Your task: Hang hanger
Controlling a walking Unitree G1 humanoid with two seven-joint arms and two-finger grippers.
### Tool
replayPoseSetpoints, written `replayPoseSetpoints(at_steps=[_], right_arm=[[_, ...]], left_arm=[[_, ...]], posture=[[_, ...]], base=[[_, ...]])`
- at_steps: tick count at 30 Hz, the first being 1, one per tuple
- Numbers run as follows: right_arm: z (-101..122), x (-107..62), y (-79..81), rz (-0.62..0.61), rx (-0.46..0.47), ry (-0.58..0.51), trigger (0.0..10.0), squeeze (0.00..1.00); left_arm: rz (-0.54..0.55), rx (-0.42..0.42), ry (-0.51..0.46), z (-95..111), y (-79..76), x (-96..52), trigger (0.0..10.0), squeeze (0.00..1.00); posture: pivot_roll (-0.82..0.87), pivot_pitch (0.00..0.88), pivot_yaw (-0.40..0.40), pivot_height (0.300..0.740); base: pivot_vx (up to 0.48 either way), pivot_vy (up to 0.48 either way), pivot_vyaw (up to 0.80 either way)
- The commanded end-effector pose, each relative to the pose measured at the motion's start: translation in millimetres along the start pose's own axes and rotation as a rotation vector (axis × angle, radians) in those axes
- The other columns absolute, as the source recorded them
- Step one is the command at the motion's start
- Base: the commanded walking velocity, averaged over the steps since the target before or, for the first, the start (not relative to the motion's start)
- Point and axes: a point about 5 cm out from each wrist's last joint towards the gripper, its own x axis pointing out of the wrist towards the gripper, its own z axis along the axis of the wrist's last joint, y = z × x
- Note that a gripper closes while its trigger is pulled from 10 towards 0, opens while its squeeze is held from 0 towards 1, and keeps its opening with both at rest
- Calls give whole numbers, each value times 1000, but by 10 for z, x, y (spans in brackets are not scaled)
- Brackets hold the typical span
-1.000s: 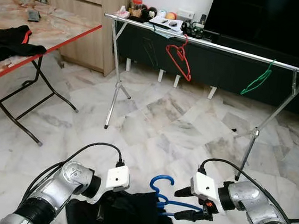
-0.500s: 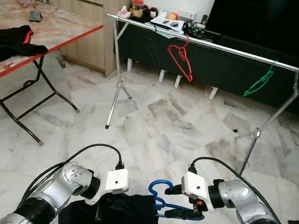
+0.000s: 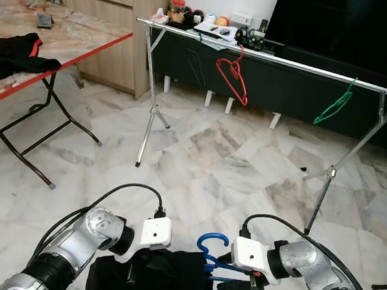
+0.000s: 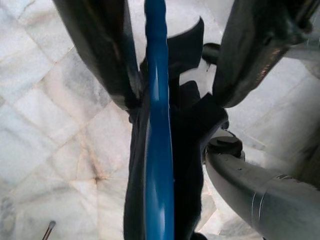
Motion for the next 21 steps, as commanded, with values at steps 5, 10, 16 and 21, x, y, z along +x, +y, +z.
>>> replayPoseSetpoints(at_steps=[5,10,16,21], right_arm=[[26,-5,-46,-28,-17,4,1765,0],[27,3,-47,-36,-18,0,2667,0],[43,35,-51,-50,-18,-11,2235,0],[38,85,-34,-72,-8,-20,1765,0]], left_arm=[[2,51,-18,132,59,-14,10000,0],[0,52,-23,150,54,-11,10000,0],[-3,53,-20,148,51,-12,10000,0],[-8,51,-23,157,41,-3,10000,0]], posture=[[76,32,-82,740],[79,35,-82,740],[81,38,-81,740],[83,44,-80,740]], base=[[0,0,0],[0,0,0],[0,0,0],[0,0,0]])
